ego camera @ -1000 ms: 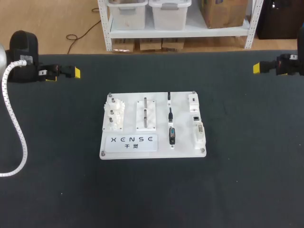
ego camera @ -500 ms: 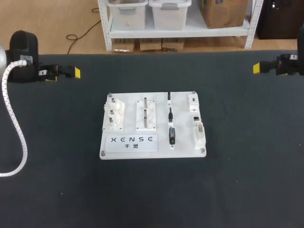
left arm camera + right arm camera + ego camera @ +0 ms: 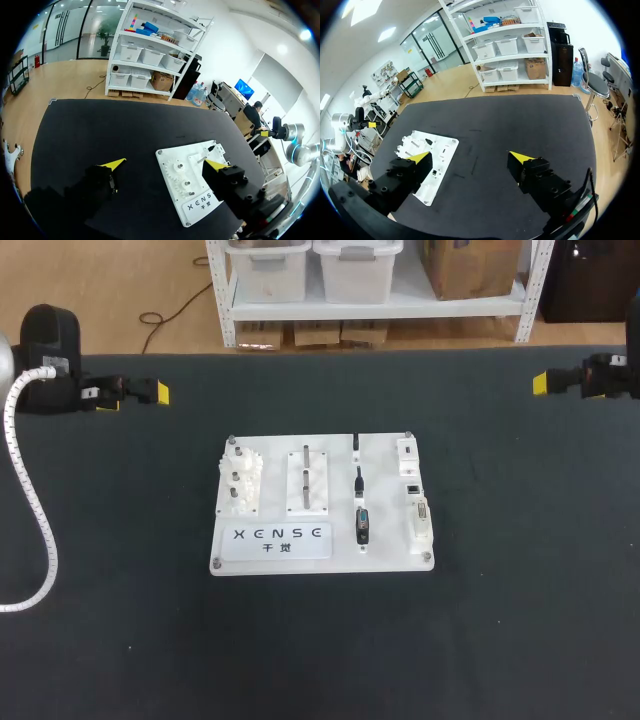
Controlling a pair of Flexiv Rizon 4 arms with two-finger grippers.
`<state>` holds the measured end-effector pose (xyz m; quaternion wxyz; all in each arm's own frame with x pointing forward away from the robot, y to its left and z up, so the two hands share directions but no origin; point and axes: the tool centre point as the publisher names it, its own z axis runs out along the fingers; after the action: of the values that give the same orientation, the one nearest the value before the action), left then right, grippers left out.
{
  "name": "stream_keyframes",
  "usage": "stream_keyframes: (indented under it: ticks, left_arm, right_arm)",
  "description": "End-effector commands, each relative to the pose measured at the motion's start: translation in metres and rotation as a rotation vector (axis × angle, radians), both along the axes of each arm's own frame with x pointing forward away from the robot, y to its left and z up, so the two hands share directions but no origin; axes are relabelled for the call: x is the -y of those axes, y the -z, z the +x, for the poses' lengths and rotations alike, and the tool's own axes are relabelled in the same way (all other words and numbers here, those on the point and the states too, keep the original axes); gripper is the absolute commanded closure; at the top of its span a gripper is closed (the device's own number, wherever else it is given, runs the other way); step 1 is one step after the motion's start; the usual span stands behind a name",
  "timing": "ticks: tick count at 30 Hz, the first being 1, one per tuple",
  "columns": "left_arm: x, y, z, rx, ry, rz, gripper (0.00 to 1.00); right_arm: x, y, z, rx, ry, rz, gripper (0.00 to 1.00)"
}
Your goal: Insert the USB connector, Ethernet cable, and multi-pin plug into their matching sockets one by one.
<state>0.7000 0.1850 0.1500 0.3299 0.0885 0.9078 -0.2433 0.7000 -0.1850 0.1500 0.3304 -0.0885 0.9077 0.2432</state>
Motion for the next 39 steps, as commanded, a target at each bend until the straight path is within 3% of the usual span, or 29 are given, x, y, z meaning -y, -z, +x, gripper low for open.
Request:
stream_keyframes:
  ticks: [1,5,10,17,26,39]
  left_arm:
    - [0.000,0.000,0.000,0.000,0.000,0.000,0.00]
    - [0.000,0.000,0.000,0.000,0.000,0.000,0.00]
    - [0.000,0.000,0.000,0.000,0.000,0.000,0.00]
    - [0.000,0.000,0.000,0.000,0.000,0.000,0.00]
    - [0.000,0.000,0.000,0.000,0.000,0.000,0.00]
    - [0.000,0.000,0.000,0.000,0.000,0.000,0.00]
  right_arm:
    - [-0.004,-0.003,0.001,-0.010,0.006,-0.030,0.00]
    - [-0.020,-0.014,0.011,-0.057,0.059,-0.140,0.00]
    - [-0.045,-0.024,0.027,-0.136,0.170,-0.207,0.00]
    - [-0.097,-0.021,0.046,-0.267,0.213,-0.358,0.00]
    - [-0.154,0.016,0.049,-0.379,0.190,-0.454,0.00]
    - [-0.199,0.061,0.056,-0.426,0.213,-0.513,0.00]
